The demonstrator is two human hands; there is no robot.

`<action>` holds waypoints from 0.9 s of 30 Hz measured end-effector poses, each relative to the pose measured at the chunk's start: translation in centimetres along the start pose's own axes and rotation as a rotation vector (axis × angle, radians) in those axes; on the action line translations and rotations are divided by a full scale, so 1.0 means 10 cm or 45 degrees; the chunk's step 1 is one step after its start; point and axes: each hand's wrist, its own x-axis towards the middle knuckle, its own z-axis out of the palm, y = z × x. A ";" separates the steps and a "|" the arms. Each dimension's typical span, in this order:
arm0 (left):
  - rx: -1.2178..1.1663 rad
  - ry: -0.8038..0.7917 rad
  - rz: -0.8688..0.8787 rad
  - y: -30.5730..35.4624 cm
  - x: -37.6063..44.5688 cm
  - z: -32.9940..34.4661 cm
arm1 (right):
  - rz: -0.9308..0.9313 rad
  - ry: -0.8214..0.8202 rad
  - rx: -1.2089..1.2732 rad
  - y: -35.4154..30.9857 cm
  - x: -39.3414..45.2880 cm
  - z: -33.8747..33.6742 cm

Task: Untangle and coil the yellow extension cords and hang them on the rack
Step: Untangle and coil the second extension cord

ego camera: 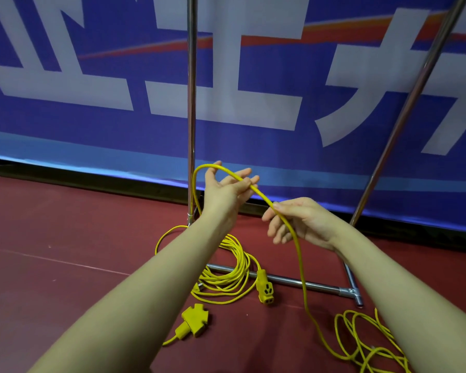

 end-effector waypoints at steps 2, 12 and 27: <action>-0.041 0.098 0.023 0.04 0.05 -0.07 | 0.034 -0.036 -0.014 0.01 -0.02 -0.03; 0.009 -0.061 -0.071 -0.15 -0.14 0.11 | -0.004 0.046 -0.027 0.05 -0.03 -0.08; -0.152 0.061 -0.094 0.09 0.01 -0.07 | 0.044 0.072 -0.130 0.07 -0.06 -0.04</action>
